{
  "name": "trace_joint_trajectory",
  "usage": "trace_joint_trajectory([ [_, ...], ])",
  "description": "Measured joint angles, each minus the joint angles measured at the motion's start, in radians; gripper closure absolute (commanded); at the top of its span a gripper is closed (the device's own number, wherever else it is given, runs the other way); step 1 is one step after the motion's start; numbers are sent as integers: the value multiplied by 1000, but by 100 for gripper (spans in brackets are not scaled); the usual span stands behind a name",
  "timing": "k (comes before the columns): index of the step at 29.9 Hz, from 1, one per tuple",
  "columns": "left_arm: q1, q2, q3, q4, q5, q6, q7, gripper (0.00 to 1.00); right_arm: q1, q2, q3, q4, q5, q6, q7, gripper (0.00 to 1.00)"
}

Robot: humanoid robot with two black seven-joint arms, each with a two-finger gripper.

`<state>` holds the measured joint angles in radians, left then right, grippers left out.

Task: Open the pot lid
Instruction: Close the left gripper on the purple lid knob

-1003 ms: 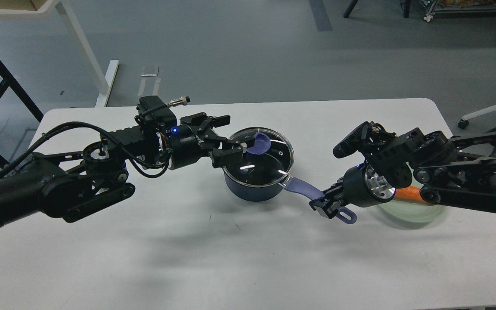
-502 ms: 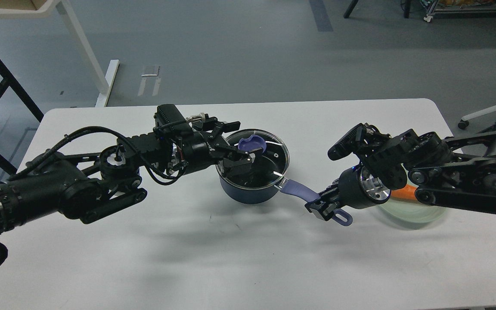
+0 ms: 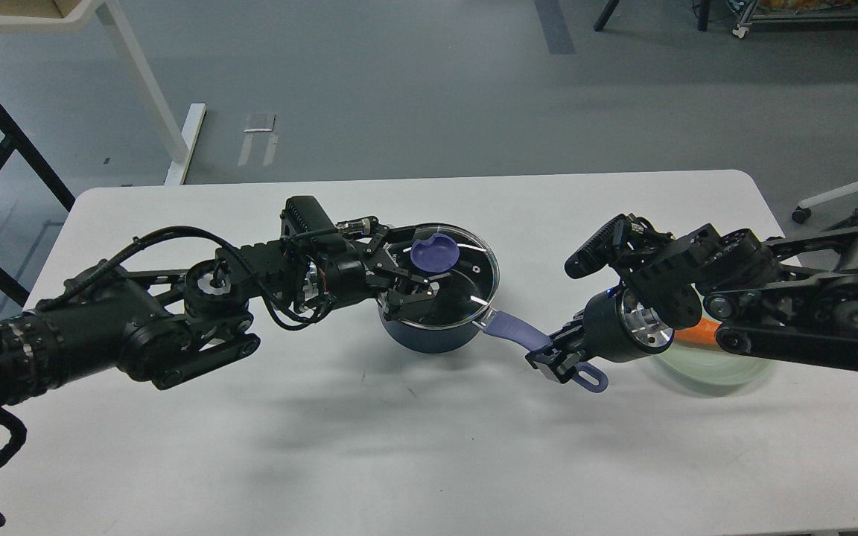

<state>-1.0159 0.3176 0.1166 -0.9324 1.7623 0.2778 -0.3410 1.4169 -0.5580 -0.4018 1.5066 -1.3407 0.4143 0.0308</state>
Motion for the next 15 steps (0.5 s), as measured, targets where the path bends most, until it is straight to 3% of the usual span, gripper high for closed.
trace_joint_trajectory([
  [10, 2, -1, 1, 1, -5, 4, -6, 47, 0, 1, 0, -2, -1, 0, 0, 70],
  [15, 2, 0, 1, 1, -7, 4, -8, 52, 1, 1, -1, -2, 0, 0, 0, 70],
])
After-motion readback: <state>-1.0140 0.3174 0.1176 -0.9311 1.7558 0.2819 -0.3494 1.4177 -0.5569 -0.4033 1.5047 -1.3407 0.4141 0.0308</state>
